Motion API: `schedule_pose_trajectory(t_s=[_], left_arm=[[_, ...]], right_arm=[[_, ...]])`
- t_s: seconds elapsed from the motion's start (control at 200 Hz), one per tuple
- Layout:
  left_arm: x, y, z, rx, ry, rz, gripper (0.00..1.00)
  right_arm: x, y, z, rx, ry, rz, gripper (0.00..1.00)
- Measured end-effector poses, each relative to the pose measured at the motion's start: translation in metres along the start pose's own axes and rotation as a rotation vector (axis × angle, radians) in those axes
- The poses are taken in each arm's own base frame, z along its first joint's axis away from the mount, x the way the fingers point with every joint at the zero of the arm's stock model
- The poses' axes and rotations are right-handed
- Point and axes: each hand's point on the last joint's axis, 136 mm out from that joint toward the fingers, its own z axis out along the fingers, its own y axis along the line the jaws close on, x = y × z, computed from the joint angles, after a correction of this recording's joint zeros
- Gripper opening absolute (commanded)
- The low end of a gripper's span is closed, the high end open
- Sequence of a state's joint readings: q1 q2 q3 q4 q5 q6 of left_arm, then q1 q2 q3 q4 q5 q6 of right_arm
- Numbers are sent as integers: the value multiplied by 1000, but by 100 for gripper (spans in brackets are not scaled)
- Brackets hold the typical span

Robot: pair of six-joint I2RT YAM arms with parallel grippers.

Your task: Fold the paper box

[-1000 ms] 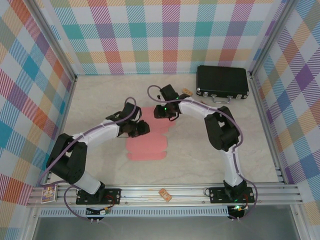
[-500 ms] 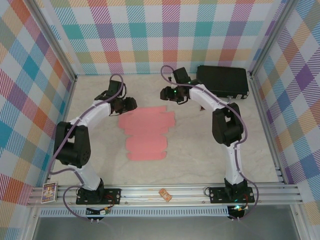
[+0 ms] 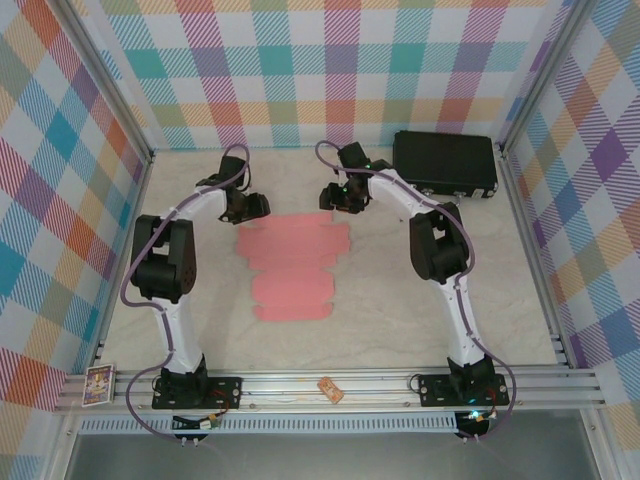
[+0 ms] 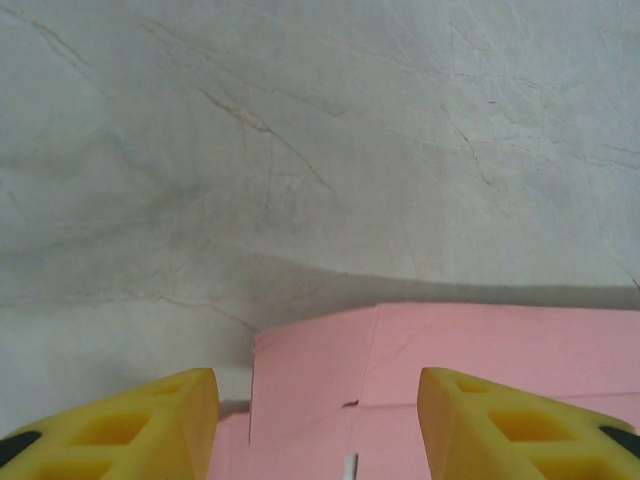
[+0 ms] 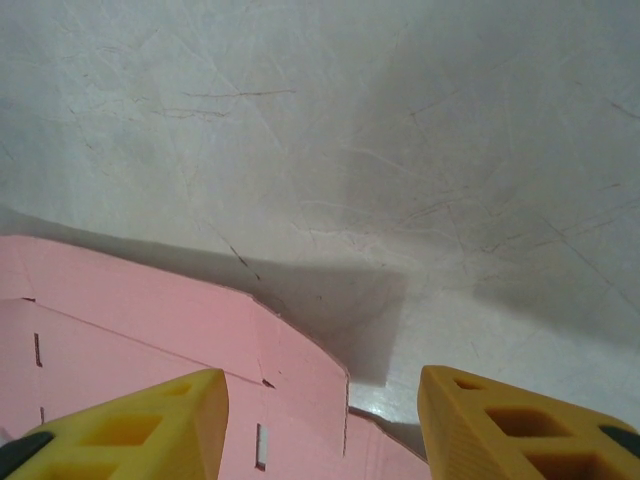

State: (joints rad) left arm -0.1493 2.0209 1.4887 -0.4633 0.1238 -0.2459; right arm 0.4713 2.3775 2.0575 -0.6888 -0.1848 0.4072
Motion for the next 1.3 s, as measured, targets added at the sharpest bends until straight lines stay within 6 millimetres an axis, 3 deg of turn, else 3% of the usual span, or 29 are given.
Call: schedule_pose_trajectory(t_s=[0.3,0.695,1.03,1.299], left_arm=[[6,-1,17,19,66,-6,50],[3,-17,12,94,84,-3,40],[6,-28,9,161,106,-5,35],[8,-35,8,202,120,-7,33]], right_arm=[[1,4,10,-30,38,10,49],[12,11,18,-94,89,21,36],[18,14,23,-125,109,43,37],[16,20,22,-158,106,59,46]])
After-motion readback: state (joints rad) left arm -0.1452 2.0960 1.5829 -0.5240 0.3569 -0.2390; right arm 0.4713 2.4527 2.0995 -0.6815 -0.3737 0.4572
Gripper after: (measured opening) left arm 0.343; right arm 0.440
